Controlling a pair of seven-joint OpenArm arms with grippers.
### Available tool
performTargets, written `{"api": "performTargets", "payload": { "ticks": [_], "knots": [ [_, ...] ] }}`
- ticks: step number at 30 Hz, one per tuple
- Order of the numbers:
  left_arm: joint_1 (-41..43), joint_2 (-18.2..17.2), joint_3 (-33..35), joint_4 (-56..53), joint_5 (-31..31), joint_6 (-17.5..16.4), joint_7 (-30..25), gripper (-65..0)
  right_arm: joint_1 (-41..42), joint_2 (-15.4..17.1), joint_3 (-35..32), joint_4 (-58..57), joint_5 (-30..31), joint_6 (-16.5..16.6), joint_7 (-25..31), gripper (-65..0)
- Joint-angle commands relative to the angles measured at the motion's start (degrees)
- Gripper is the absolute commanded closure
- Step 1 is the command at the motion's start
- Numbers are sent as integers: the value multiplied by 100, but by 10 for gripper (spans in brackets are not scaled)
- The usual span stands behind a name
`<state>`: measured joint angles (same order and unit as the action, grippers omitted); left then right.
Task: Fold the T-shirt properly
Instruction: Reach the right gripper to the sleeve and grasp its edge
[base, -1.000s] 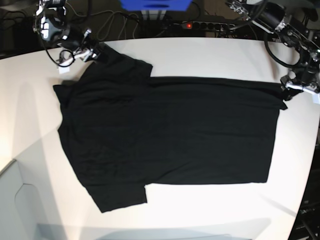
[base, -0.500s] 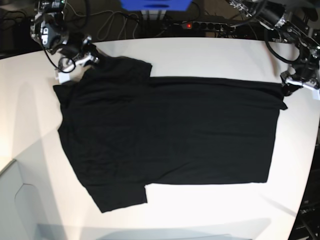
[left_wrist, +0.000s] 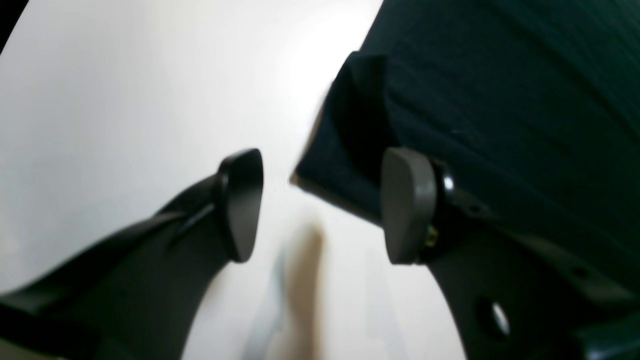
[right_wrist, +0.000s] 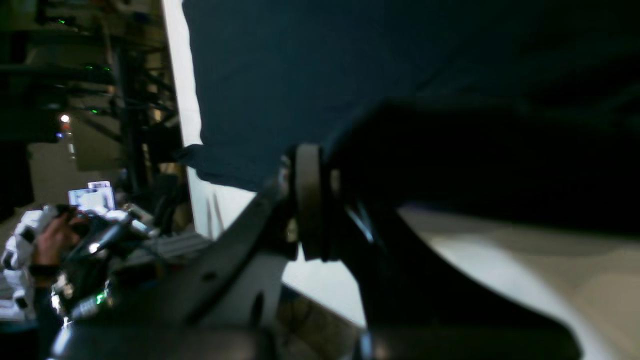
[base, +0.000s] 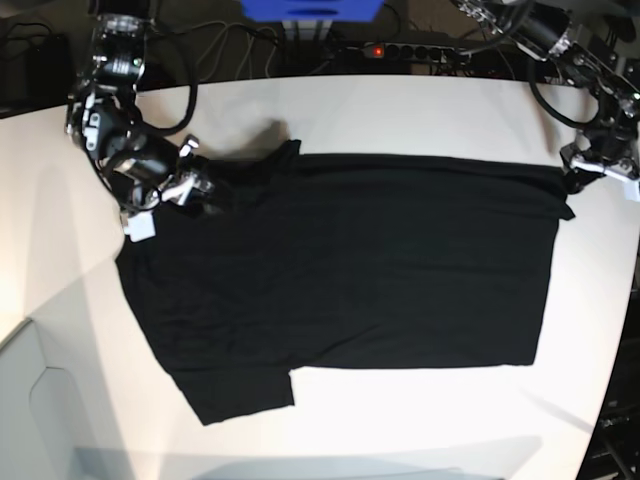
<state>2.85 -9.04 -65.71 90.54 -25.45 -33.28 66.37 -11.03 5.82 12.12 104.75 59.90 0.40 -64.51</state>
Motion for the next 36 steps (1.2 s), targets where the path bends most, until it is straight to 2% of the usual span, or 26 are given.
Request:
{"api": "performTargets", "payload": {
  "ticks": [1,9,12,21,25,31,36],
  "knots": [
    [-35,-50,-9,128,-105,-17,-92,-363,184,29,-65,-27,151,25,64,0],
    [-35,55,26,128,-88,-17,-92,-363,1177,20,-337,-914,151,25,91,0],
    [-35,55,26,128,-79,-17,-92,-363,1441,20,-337,-1187,151,25,258,0],
    [-35,55,17,128,-79,-17,-92,-363,1951,20,-346,-1952,151,25,381,0],
    [-35,64,17,128,-79,-35,-92,-363,2021,-95,-328,-2013,151,25,381,0],
    [-35,64,26,128,-70,-53,-92,-363,2021,-270,-302,-2013,151,25,381,-133],
    [-26,64,17,128,-70,-53,-92,-363,2021,-437,-302,-2013,160,25,381,-187]
  ]
}}
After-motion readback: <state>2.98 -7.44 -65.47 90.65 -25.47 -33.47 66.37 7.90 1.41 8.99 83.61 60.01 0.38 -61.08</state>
